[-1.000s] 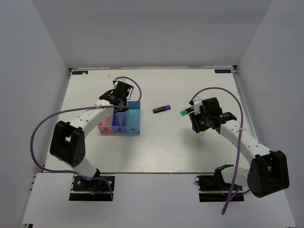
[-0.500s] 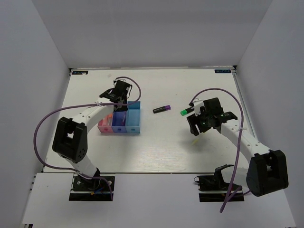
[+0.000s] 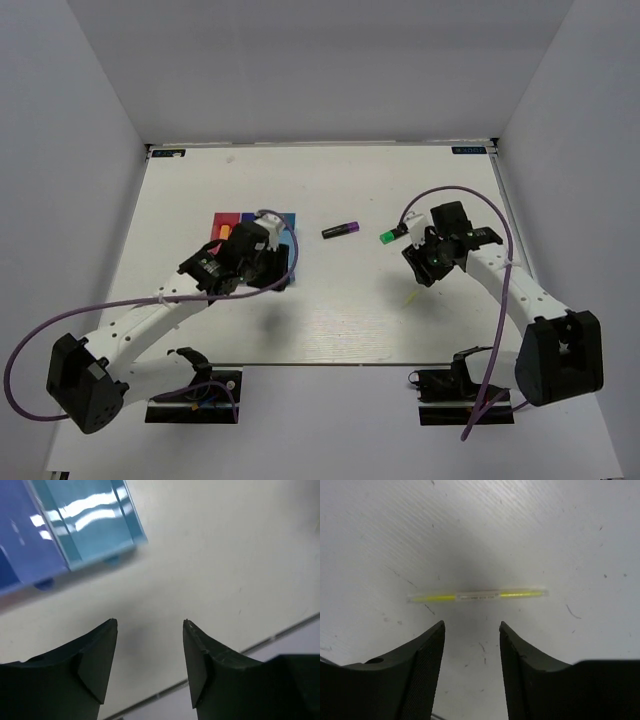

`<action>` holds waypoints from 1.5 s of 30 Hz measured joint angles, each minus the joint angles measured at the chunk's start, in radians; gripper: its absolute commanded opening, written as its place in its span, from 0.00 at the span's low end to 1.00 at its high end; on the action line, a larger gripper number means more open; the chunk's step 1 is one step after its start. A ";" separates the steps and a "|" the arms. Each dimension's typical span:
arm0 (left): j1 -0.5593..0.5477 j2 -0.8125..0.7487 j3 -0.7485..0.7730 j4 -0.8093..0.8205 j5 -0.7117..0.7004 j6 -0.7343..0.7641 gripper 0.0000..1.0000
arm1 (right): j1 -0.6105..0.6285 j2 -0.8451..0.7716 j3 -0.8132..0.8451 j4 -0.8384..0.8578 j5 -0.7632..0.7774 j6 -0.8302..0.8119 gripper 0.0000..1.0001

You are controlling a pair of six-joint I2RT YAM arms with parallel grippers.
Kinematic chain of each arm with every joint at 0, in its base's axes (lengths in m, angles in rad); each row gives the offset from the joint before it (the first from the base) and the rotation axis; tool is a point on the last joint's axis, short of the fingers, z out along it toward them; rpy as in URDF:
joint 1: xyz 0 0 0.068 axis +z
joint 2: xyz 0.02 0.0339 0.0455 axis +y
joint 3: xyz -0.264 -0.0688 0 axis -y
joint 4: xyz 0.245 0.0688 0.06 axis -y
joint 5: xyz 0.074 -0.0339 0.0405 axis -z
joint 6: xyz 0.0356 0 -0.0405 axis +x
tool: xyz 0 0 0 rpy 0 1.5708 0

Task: Sort the stationery into containers
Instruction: Grab a piece of stationery with the right arm

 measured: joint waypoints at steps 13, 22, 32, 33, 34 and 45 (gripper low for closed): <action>-0.114 -0.221 -0.196 -0.036 0.096 0.094 0.70 | -0.051 0.307 0.122 -0.153 0.013 0.406 0.44; -0.131 -0.306 -0.235 -0.040 0.093 0.103 0.71 | -0.090 0.381 0.123 -0.136 0.008 0.608 0.52; -0.131 -0.337 -0.253 -0.054 0.082 0.106 0.71 | -0.106 0.441 0.123 -0.042 0.060 0.718 0.48; -0.131 -0.339 -0.254 -0.055 0.081 0.107 0.71 | -0.106 0.443 0.124 -0.041 0.068 0.727 0.48; -0.131 -0.341 -0.255 -0.056 0.079 0.108 0.71 | -0.106 0.443 0.124 -0.039 0.075 0.736 0.46; -0.132 -0.407 -0.264 -0.063 0.064 0.118 0.72 | -0.104 0.451 0.127 -0.036 0.141 0.782 0.19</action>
